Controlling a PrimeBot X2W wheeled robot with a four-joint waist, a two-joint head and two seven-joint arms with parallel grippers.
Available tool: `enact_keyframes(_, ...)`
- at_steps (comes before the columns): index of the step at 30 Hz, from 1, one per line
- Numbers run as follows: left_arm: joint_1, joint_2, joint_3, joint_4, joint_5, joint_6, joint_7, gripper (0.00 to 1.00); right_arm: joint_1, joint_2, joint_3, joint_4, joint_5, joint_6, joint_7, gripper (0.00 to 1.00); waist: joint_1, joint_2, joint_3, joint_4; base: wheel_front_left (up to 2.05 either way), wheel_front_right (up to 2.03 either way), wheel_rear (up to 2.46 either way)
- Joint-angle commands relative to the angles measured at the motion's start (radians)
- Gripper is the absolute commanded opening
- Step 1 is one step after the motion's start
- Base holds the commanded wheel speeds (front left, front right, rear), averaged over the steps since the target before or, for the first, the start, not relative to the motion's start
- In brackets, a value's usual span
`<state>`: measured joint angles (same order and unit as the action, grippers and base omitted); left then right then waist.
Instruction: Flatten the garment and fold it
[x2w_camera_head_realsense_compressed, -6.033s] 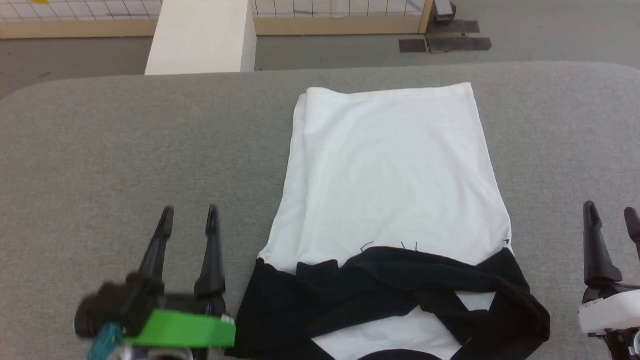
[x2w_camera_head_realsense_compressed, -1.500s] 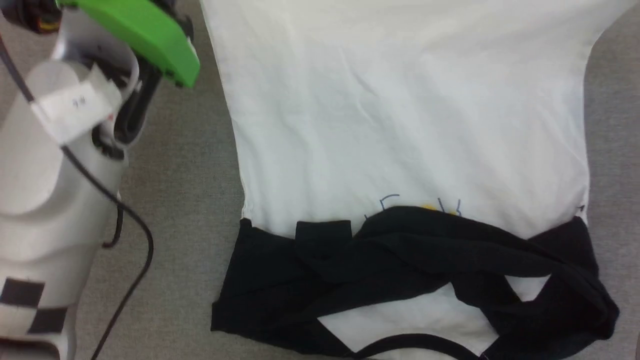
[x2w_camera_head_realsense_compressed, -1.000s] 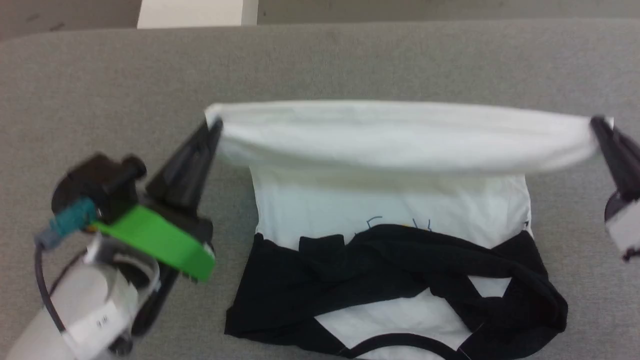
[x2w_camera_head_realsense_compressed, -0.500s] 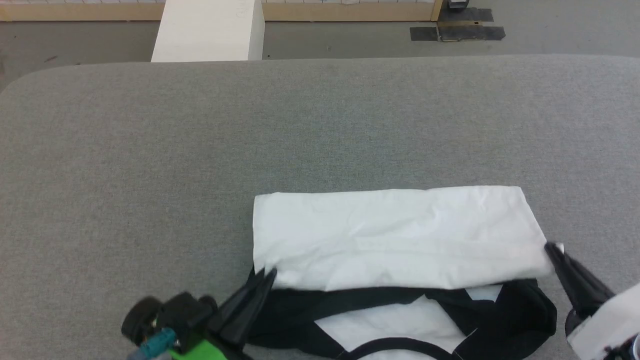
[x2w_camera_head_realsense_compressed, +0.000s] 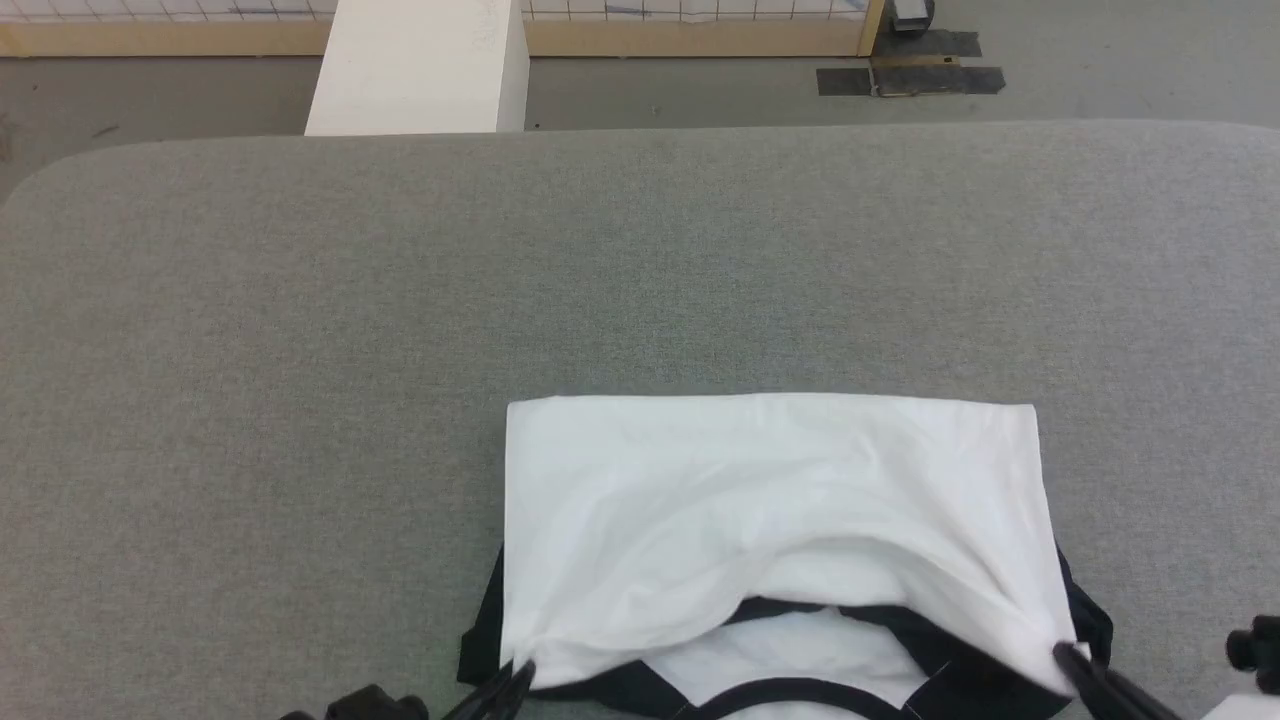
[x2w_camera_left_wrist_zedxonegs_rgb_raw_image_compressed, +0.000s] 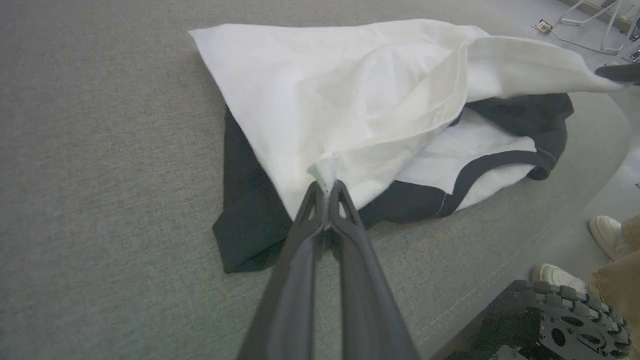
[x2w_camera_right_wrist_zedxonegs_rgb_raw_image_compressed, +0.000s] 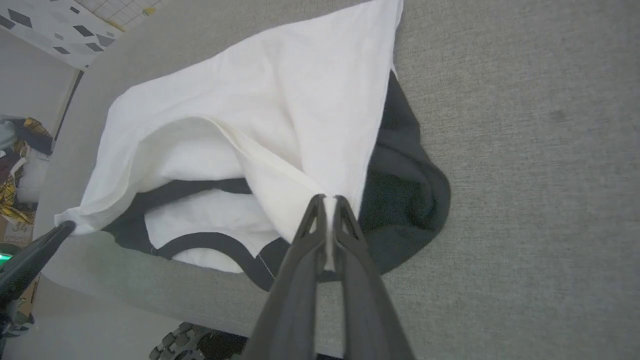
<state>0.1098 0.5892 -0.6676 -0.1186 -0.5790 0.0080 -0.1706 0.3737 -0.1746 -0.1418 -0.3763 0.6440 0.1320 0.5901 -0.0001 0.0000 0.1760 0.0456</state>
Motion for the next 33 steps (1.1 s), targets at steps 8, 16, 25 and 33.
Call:
enact_keyframes(8,0.043,-0.007,0.003,0.055,-0.033,-0.005,-0.023,1.00,0.066,-0.075,0.017,0.044,-0.009,-0.001,-0.022,1.00,0.0001,0.0000,-0.017,-0.003,0.00,0.00,0.00)
enact_keyframes(16,0.068,-0.049,0.130,-0.030,-0.149,0.032,-0.071,1.00,0.054,-0.055,-0.038,0.025,-0.005,-0.001,-0.053,1.00,0.0001,0.0000,-0.030,0.000,0.00,0.00,0.00)
enact_keyframes(25,0.039,-0.182,0.411,-0.279,0.061,0.158,-0.091,1.00,-0.061,0.017,-0.174,0.042,-0.128,-0.001,-0.102,1.00,0.0001,0.0000,-0.017,0.009,0.00,0.00,0.00)
enact_keyframes(33,0.040,-0.278,0.408,-0.331,0.323,0.180,-0.091,1.00,-0.166,0.040,-0.124,0.122,-0.203,-0.001,-0.025,1.00,0.0001,0.0000,0.011,0.032,0.00,0.00,0.00)
